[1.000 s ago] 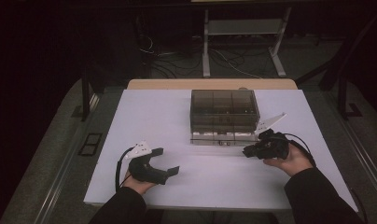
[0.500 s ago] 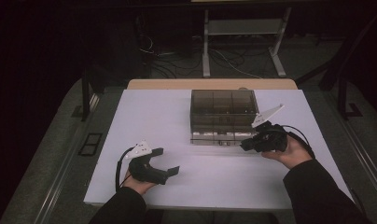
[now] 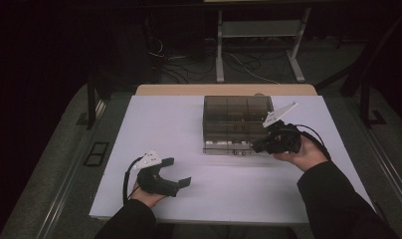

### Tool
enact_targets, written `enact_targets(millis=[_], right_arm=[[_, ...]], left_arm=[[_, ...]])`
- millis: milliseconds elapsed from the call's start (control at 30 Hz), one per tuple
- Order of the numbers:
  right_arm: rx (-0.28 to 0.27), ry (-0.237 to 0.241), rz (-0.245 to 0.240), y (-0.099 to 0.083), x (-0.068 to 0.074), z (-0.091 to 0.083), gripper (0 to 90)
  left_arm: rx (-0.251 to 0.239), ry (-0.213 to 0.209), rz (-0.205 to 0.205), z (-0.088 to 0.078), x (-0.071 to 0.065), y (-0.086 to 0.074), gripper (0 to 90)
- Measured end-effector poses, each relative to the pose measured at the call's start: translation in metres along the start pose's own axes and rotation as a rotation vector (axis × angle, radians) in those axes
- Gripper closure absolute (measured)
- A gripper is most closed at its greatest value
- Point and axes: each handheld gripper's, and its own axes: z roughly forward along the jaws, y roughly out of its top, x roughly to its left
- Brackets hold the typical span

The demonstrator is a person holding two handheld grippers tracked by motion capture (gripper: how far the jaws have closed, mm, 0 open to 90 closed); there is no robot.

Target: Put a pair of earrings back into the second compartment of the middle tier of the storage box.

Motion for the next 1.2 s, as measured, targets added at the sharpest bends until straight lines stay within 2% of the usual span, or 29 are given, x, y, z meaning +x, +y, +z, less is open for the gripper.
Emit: enact_targets(millis=[400,633,1200], right_arm=[[-0.017,0.004,-0.021,0.026,-0.002,0.004,79.1],[-0.025,0.005,-0.013,0.037,-0.007,0.011,79.1],[0.015,-0.004,0.01,0.04,-0.02,0.044,79.0]], left_arm=[[0.001,0.001,0.004,-0.001,0.0,0.0,0.0],[-0.003,0.001,-0.001,-0.001,0.001,0.0,0.0],[0.001,-0.003,0.002,-0.001,0.001,0.001,0.0]])
